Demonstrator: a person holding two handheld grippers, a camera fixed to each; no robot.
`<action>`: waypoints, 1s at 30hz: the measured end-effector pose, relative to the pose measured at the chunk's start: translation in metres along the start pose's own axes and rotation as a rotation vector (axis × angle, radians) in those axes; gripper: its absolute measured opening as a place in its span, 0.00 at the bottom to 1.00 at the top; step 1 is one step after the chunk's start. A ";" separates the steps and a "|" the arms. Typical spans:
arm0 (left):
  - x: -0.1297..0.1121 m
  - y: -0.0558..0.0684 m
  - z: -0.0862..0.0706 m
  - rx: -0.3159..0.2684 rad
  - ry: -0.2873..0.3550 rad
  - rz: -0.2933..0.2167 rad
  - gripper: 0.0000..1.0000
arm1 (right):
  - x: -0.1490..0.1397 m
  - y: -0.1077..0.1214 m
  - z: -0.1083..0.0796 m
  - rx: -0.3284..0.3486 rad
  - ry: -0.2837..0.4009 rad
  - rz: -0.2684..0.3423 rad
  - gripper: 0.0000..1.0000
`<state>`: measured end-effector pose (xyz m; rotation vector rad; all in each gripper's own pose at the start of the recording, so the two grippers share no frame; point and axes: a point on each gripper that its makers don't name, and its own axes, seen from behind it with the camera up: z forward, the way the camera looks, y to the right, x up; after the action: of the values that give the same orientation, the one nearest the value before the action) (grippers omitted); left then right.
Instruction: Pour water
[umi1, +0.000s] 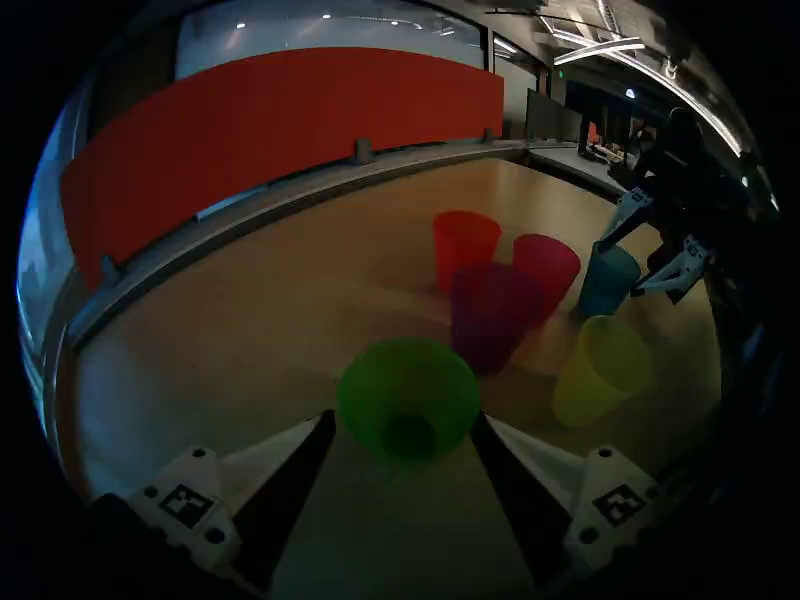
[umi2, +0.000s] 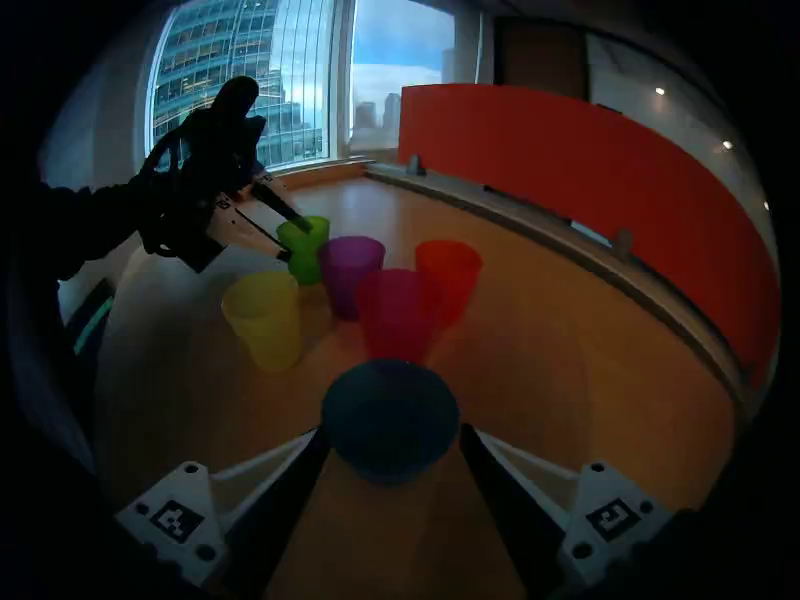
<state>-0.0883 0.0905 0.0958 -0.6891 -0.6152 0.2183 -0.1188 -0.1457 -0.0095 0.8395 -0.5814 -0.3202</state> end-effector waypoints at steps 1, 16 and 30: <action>0.001 0.000 0.002 -0.002 0.000 -0.001 1.00 | 0.000 0.000 0.001 0.001 0.001 0.001 1.00; 0.011 0.000 0.012 -0.010 0.017 -0.006 0.99 | 0.005 -0.001 0.009 0.012 0.009 0.003 1.00; 0.011 -0.001 0.012 -0.006 0.020 -0.010 0.88 | 0.003 -0.001 0.014 0.009 0.008 0.002 0.97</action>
<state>-0.0869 0.1001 0.1091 -0.6927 -0.6000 0.2005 -0.1246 -0.1564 -0.0016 0.8485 -0.5772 -0.3123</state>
